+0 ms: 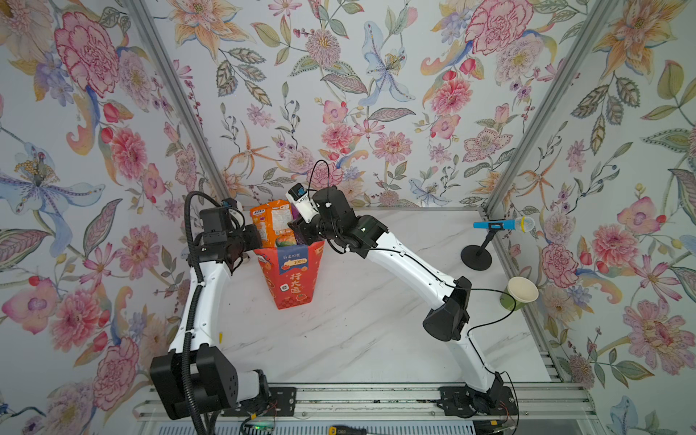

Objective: Place the snacks into the paper bag
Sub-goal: Press the snack against the paper bag.

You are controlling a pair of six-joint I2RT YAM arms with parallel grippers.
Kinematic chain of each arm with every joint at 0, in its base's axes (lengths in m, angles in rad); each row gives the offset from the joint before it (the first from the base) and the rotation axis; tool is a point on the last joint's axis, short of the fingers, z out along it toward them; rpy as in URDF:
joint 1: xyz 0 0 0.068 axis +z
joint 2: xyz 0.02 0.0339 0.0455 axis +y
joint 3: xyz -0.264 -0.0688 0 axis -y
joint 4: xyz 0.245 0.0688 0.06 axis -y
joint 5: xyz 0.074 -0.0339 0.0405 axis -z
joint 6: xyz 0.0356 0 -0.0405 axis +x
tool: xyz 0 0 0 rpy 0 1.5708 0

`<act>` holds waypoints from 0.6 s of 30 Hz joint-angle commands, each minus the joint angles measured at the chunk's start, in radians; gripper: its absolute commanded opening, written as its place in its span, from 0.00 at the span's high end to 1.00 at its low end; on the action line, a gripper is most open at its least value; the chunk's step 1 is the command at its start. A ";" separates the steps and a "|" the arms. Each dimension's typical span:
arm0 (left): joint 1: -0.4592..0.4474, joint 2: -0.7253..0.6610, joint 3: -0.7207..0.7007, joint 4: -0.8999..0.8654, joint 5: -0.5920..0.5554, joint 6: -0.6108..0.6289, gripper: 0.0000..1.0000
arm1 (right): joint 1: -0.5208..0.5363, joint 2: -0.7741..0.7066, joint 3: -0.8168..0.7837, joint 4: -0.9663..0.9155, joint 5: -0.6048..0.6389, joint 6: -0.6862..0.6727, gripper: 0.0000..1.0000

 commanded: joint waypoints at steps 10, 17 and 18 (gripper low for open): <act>0.011 -0.068 0.016 0.070 -0.038 0.005 0.63 | 0.037 0.132 0.057 -0.004 0.078 -0.053 0.59; 0.015 -0.077 0.004 0.093 -0.043 -0.011 0.49 | 0.074 0.147 -0.016 -0.009 0.074 -0.056 0.61; 0.015 -0.084 0.001 0.102 -0.044 -0.014 0.42 | 0.076 0.153 -0.019 -0.016 0.075 -0.052 0.61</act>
